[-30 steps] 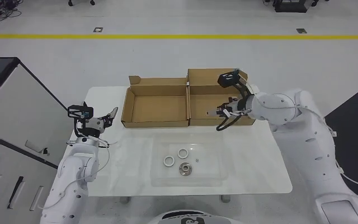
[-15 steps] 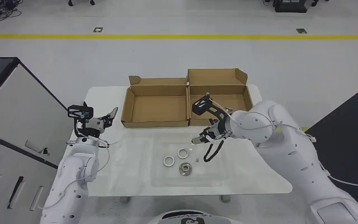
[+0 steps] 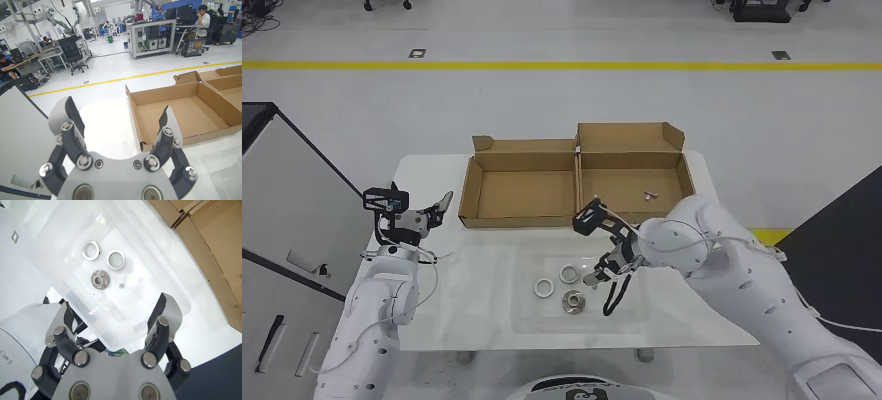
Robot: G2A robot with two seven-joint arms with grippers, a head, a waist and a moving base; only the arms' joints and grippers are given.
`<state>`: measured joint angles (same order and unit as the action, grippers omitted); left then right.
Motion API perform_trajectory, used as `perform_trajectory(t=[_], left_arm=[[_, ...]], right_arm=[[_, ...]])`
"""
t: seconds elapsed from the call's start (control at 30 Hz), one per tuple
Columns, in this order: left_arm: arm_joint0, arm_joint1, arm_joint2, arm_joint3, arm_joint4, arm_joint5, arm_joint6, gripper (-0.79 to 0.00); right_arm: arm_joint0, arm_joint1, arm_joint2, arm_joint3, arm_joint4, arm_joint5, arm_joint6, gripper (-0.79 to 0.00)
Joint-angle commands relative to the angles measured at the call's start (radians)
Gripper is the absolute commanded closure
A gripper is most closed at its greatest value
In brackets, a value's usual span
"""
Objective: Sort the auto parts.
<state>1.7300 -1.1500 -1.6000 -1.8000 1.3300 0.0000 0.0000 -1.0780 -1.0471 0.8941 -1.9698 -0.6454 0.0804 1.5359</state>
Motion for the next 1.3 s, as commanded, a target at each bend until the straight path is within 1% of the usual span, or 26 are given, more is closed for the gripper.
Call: perform_trajectory(t=[0.0,0.27,0.7,0.77,0.93,1.17,1.27], left_arm=[[0.0,0.0,0.0,0.0,0.0,0.0,0.0,-0.785],[0.0,0.0,0.0,0.0,0.0,0.0,0.0,-0.785],[0.0,0.0,0.0,0.0,0.0,0.0,0.0,-0.785],[0.0,0.0,0.0,0.0,0.0,0.0,0.0,-0.785],[0.0,0.0,0.0,0.0,0.0,0.0,0.0,-0.785],[0.0,0.0,0.0,0.0,0.0,0.0,0.0,-0.785],[0.0,0.0,0.0,0.0,0.0,0.0,0.0,-0.785]], right_arm=[[0.003,0.001,-0.015,0.009,-0.002,0.001,0.0,-0.785],[0.018,0.001,-0.078,0.05,-0.006,0.006,0.0,-0.785],[0.02,0.001,-0.081,0.053,-0.012,0.007,-0.01,-0.785],[0.009,0.002,-0.091,0.064,-0.04,0.002,-0.021,-0.785],[0.032,-0.006,-0.145,0.086,-0.089,0.004,0.0,-0.785],[0.106,-0.033,-0.265,0.162,-0.116,0.027,0.0,-0.785],[0.136,-0.046,-0.308,0.19,-0.116,0.041,0.0,-0.717]])
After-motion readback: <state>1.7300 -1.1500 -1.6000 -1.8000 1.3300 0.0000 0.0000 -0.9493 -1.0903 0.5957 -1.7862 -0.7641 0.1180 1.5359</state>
